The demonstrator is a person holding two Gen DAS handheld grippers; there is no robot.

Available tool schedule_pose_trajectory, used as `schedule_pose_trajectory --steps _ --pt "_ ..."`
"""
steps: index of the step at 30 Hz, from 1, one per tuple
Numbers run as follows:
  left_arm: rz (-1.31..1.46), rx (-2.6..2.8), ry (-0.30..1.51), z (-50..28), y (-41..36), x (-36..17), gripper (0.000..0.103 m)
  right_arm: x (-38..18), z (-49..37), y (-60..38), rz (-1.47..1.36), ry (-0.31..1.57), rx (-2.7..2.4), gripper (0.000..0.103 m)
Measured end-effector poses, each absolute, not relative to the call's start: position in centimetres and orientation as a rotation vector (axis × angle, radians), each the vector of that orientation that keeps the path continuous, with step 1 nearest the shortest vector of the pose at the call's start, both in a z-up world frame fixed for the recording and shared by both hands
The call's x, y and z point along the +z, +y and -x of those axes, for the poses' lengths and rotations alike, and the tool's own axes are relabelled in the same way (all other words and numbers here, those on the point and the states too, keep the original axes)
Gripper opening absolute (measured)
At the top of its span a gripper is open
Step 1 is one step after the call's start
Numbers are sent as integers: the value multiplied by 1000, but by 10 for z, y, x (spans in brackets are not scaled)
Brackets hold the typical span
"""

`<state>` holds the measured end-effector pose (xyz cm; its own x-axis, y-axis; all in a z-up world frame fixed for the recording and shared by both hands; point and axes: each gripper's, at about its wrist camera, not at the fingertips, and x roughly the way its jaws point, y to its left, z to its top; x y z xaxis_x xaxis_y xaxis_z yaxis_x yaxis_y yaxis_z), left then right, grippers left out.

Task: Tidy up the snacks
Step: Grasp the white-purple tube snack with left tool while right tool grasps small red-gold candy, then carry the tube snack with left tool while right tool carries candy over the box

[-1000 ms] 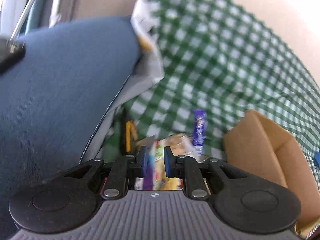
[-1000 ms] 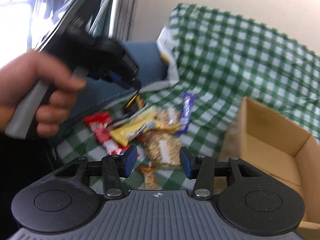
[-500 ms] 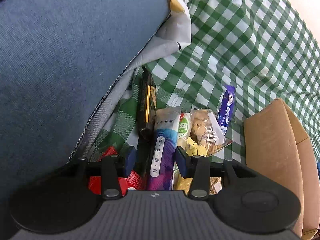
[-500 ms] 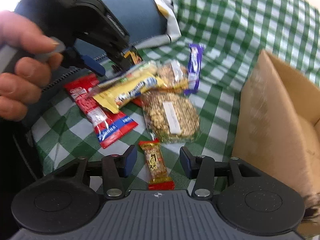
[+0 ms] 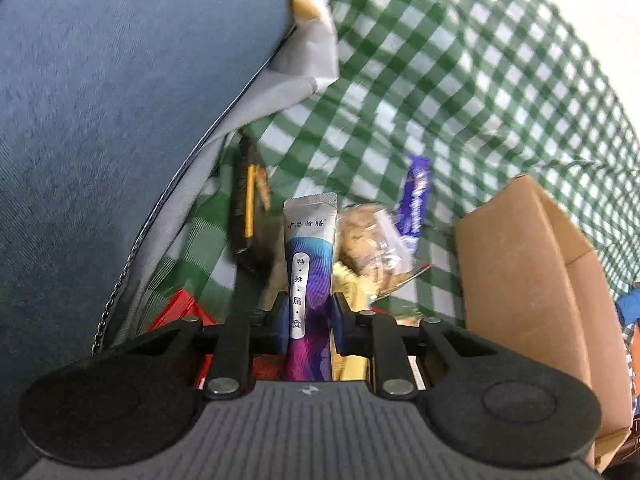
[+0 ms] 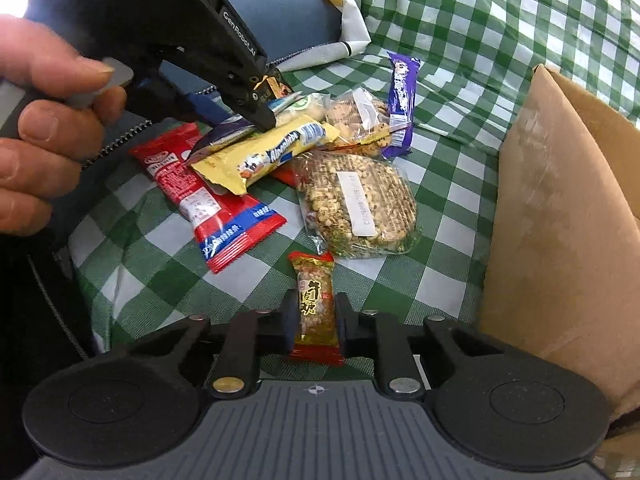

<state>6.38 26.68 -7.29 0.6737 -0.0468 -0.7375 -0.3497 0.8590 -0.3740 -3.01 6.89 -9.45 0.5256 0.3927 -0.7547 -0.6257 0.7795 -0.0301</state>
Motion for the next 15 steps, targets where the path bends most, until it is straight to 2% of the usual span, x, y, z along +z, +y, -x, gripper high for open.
schedule_pose_trajectory --steps 15 --pt "415 128 694 -45 226 -12 23 -61 43 45 227 686 596 18"
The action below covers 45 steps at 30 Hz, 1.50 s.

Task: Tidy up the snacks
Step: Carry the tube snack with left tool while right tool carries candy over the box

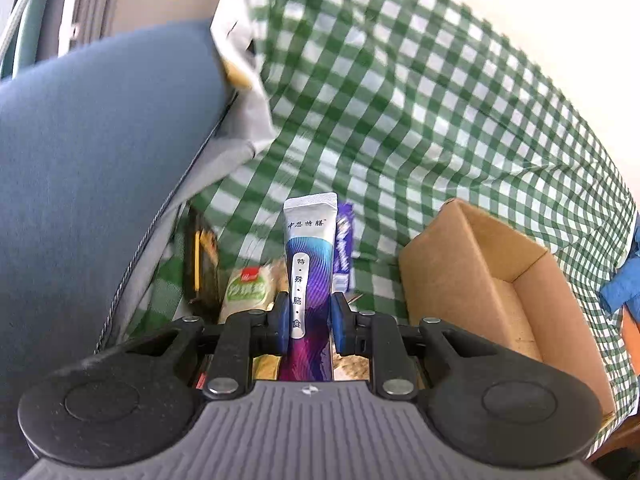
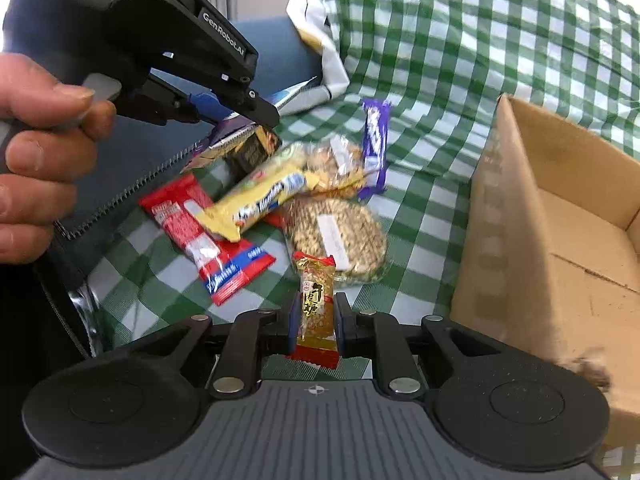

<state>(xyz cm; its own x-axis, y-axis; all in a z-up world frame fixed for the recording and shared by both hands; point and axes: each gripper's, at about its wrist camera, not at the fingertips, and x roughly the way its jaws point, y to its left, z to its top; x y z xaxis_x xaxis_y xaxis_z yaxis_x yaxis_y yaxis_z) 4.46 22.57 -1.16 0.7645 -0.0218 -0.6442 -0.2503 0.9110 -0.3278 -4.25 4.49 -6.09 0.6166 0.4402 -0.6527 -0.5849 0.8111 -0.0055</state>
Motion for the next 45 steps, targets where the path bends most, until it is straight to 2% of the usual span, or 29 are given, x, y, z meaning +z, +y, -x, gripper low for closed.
schedule_pose_trajectory --steps 9,17,21,24,39,45 --pt "322 151 624 -33 191 35 23 -2 43 15 123 549 607 18" --pt "200 170 593 -34 151 46 23 61 21 -54 80 378 524 18" --pt "114 193 577 -38 121 45 23 44 13 -91 63 351 419 18" --pt "48 179 551 -39 97 43 23 30 4 -111 36 409 342 18" --pt "-140 82 541 -58 26 17 23 17 -3 -165 -11 373 116 18" --pt "-202 34 463 -57 4 18 23 14 -5 -181 -50 377 56 18"
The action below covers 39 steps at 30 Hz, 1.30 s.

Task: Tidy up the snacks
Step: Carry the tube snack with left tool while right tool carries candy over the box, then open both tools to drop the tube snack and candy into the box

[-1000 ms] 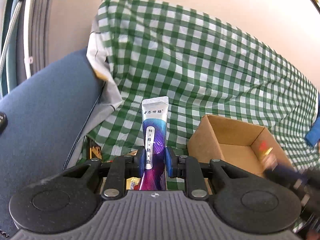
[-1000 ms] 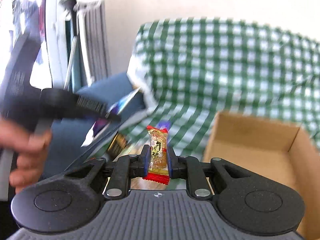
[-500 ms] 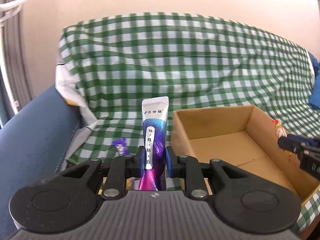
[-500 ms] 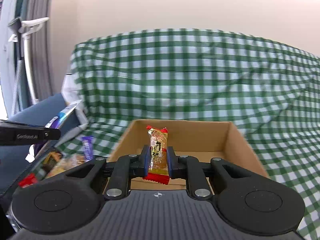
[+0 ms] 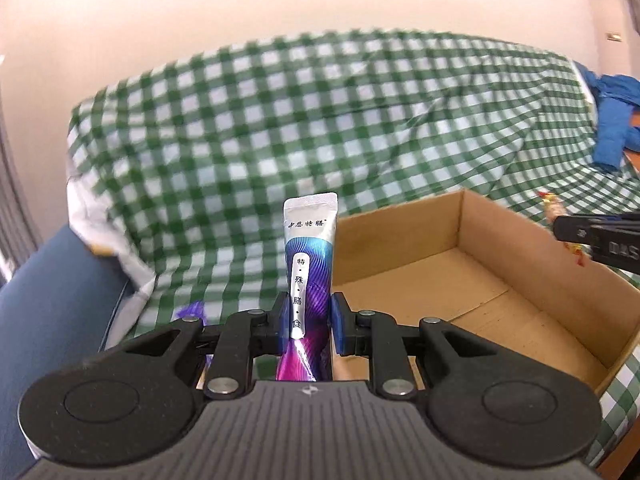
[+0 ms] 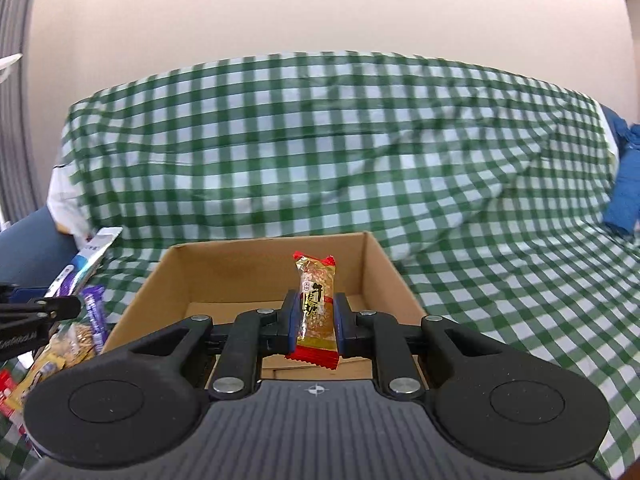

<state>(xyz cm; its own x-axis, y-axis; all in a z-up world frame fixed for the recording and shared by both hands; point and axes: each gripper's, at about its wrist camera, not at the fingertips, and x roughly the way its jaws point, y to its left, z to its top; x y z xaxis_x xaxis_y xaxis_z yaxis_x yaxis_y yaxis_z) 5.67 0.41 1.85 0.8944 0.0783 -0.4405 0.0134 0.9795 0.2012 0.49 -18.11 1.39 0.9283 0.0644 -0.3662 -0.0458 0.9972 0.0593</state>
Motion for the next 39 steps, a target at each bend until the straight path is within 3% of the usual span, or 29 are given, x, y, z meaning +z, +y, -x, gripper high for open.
schedule_pose_trajectory --steps 7,39 --pt "-285 -12 387 -51 -21 18 23 14 -5 -180 -41 364 25 18" --pt "-291 -74 374 -44 -36 14 23 18 0 -173 -8 349 -25 18"
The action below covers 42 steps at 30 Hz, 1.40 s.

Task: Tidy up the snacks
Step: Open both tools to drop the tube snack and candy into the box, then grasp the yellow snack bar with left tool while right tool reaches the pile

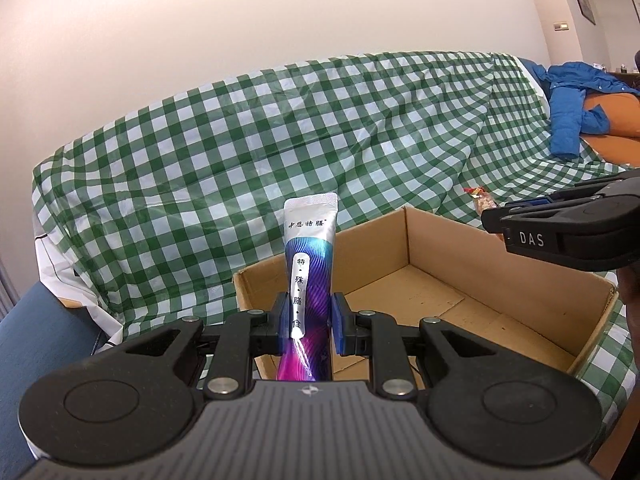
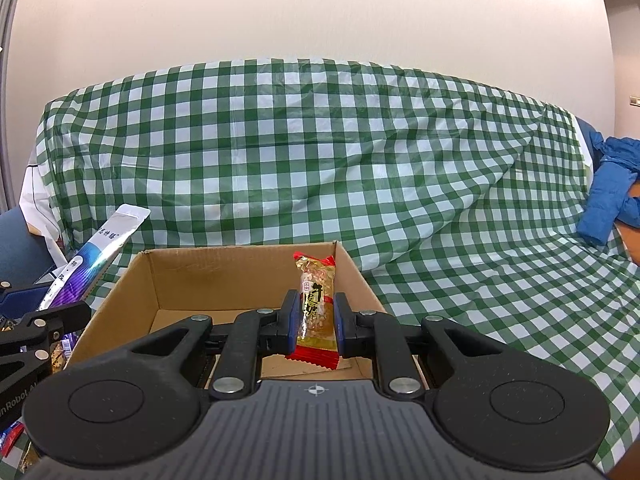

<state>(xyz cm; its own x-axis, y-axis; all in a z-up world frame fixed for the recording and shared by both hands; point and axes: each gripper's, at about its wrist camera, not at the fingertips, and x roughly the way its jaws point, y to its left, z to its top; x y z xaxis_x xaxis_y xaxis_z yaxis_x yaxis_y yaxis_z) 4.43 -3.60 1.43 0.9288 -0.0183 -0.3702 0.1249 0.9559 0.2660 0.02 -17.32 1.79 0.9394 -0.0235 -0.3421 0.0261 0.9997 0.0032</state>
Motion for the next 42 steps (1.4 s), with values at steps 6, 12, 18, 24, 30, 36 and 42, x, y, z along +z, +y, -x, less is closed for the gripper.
schedule_pose_trajectory --steps 6,12,18,24,30,36,42 --pt "-291 -75 374 -44 -36 15 23 19 0 -172 0 349 -27 18" --pt "-276 -91 376 -43 -36 16 24 19 0 -173 0 351 -26 18" --pt "-296 -142 346 -36 -45 18 41 19 -3 -174 8 380 -21 47" --pt "-313 -97 366 -40 -40 15 39 18 -7 -174 13 390 -11 56" --pt "-301 -22 412 -43 -18 18 32 17 -11 -161 31 400 30 56" --pt "-265 78 470 -41 23 22 32 14 -13 -134 61 407 99 57" --pt "-180 199 602 -44 80 10 32 12 -2 -96 103 408 199 57"
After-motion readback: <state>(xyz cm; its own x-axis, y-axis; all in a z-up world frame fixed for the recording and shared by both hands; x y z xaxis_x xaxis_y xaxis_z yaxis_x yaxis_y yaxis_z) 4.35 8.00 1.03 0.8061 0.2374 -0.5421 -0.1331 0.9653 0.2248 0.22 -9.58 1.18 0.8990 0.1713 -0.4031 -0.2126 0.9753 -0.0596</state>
